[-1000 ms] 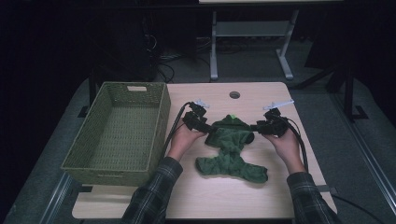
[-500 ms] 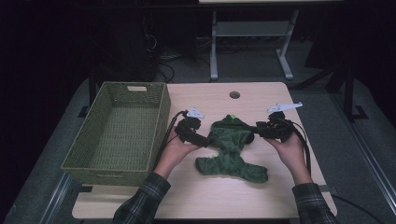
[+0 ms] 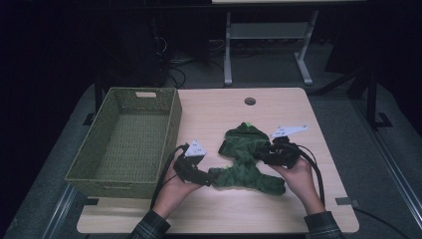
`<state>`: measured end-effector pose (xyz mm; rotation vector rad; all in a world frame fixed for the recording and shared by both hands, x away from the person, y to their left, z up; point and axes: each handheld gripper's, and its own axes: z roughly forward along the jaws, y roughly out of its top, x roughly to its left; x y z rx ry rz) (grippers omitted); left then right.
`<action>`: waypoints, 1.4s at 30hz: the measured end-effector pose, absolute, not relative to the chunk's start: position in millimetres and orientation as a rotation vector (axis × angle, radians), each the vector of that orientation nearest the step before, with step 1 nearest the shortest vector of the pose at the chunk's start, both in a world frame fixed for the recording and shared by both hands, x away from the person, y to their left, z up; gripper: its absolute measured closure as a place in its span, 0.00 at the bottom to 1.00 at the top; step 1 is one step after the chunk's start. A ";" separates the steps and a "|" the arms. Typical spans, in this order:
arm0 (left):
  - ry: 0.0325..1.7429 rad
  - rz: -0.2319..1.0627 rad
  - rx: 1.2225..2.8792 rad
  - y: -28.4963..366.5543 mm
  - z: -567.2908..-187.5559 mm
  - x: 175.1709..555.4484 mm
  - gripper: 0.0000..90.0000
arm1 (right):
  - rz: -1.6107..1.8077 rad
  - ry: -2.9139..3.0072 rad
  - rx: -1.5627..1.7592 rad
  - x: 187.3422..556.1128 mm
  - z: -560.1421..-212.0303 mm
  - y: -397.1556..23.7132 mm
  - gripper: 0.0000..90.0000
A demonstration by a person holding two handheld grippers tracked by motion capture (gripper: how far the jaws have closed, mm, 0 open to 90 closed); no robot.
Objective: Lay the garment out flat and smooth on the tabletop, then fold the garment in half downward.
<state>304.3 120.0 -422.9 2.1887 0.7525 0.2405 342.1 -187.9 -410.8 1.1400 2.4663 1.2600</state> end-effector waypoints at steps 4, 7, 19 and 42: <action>0.738 0.227 2.220 122.8 -434.7 284.4 0.14 | 1.263 2.508 1.080 333.2 -409.3 -169.1 0.71; 0.738 0.220 2.254 123.8 -444.1 273.8 0.14 | 1.299 2.516 1.049 329.3 -409.6 -159.1 0.74; 0.778 0.203 2.309 128.6 -466.7 260.2 0.14 | 1.265 2.643 0.882 310.8 -417.0 -108.0 0.77; 0.712 0.302 2.250 131.9 -477.3 253.7 0.14 | 1.000 2.712 0.722 305.0 -457.9 -46.3 0.84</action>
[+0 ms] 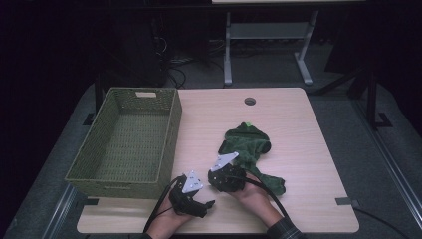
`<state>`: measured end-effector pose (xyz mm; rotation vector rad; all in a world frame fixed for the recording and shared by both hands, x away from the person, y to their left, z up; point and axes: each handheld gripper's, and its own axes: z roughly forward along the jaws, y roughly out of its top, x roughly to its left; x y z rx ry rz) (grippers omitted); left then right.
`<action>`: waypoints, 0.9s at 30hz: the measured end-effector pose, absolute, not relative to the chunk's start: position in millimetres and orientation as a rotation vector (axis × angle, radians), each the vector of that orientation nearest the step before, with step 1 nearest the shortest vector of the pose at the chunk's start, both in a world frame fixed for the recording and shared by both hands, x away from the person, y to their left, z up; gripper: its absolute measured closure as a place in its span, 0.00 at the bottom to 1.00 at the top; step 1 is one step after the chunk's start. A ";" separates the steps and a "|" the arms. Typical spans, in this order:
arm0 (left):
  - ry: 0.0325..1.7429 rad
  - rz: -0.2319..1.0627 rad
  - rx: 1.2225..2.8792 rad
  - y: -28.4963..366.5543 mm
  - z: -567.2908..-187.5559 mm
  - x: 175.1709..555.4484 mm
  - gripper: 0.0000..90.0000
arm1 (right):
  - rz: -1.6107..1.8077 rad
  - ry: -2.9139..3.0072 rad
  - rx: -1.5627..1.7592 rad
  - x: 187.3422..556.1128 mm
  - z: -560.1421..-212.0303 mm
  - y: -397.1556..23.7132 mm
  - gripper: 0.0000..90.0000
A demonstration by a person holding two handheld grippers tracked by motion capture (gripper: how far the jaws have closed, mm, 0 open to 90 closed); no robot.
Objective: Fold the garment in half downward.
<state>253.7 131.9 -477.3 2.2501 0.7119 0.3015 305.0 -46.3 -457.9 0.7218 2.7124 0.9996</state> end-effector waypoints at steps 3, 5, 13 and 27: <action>0.713 0.302 2.250 131.8 -477.3 253.7 0.14 | 0.991 2.692 0.713 302.6 -459.8 -46.2 0.91; 0.712 0.304 2.253 132.0 -477.2 253.8 0.14 | 0.990 2.685 0.707 300.2 -459.5 -46.0 0.94; 0.712 0.304 2.252 132.0 -477.2 253.9 0.14 | 1.090 2.694 0.729 296.7 -448.4 -53.9 0.96; 0.712 0.301 2.248 131.7 -477.3 253.9 0.14 | 1.314 2.616 0.743 291.9 -417.5 -86.3 0.96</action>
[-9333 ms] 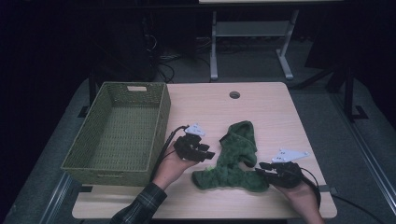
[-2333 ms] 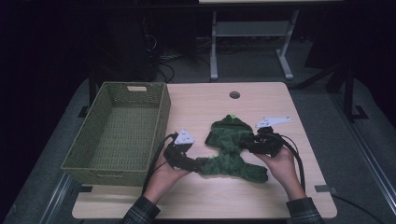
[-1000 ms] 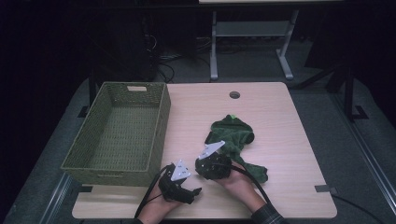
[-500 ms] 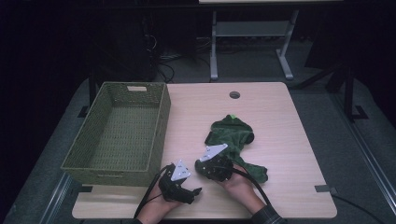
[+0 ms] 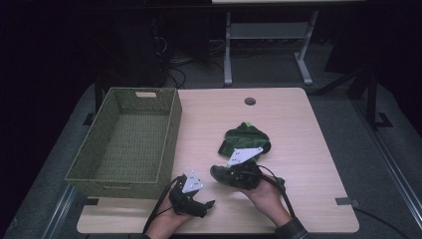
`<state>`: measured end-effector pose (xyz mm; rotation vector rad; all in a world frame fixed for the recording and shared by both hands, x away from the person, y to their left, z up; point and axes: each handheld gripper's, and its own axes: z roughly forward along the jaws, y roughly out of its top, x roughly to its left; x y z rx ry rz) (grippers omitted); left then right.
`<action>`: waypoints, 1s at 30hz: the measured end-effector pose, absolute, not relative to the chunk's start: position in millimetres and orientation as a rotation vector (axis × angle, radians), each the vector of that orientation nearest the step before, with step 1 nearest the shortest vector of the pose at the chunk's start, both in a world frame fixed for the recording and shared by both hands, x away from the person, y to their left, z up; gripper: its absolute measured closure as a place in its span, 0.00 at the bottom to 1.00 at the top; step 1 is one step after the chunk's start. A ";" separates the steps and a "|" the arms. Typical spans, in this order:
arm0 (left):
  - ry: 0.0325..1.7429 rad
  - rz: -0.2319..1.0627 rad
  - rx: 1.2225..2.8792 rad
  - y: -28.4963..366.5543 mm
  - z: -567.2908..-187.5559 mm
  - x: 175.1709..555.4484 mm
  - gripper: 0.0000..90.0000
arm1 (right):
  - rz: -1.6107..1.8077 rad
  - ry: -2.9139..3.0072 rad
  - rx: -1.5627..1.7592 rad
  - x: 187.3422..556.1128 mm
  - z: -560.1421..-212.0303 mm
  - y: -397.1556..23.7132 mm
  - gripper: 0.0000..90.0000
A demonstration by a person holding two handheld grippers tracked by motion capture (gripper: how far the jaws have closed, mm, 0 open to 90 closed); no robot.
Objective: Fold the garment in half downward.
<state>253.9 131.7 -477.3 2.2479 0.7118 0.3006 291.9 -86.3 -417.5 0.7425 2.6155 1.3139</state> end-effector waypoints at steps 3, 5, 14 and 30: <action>0.712 0.301 2.248 131.7 -477.3 253.9 0.14 | 1.362 2.604 0.767 292.6 -413.4 -94.8 0.96; 0.712 0.301 2.248 131.7 -477.3 253.9 0.14 | 1.380 2.594 0.775 293.2 -411.5 -100.8 0.96; 0.694 0.292 2.257 131.2 -477.0 256.4 0.14 | 1.422 2.553 0.835 294.3 -411.7 -133.6 0.95; 0.693 0.292 2.253 130.1 -477.4 257.2 0.14 | 1.344 2.494 0.998 295.2 -426.3 -172.0 0.96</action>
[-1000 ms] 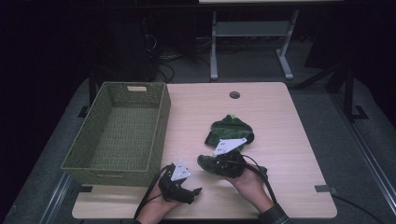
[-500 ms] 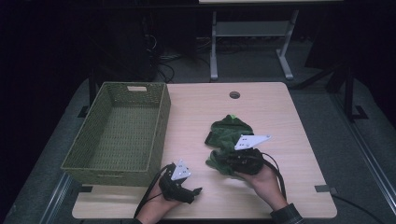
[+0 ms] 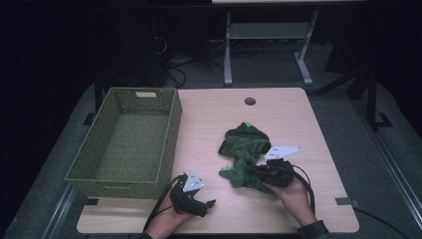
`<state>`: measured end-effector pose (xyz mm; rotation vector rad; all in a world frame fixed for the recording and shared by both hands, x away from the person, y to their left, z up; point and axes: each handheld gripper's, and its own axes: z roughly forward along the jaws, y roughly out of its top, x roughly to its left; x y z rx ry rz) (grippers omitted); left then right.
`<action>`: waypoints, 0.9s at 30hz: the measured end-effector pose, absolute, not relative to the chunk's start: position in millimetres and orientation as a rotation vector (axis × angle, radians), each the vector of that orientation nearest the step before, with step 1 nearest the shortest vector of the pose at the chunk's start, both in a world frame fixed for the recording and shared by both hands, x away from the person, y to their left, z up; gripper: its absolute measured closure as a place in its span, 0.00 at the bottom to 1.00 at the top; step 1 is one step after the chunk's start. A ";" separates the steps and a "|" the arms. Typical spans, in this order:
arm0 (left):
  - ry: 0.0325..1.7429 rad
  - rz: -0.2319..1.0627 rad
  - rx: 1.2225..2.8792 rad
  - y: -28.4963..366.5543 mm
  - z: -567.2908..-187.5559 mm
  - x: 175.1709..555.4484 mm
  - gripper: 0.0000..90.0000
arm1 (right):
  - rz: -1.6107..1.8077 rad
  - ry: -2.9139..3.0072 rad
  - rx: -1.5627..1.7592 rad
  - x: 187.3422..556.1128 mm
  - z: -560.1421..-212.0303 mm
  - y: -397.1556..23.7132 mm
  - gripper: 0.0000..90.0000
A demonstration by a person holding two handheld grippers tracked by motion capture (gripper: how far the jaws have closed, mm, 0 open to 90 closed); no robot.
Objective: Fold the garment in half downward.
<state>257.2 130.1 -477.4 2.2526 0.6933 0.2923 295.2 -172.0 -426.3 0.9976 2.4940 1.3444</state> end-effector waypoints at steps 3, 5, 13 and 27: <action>0.693 0.290 2.254 130.2 -477.4 257.1 0.14 | 1.323 2.488 1.019 296.5 -428.1 -178.2 0.96; 0.692 0.291 2.255 130.2 -477.4 257.1 0.14 | 1.295 2.488 1.027 297.5 -429.0 -181.4 0.96; 0.691 0.291 2.256 130.3 -477.3 257.2 0.14 | 1.188 2.496 1.090 301.2 -440.7 -191.9 0.95; 0.693 0.293 2.252 130.1 -477.5 257.2 0.14 | 1.344 2.457 0.998 294.3 -408.8 -181.5 1.00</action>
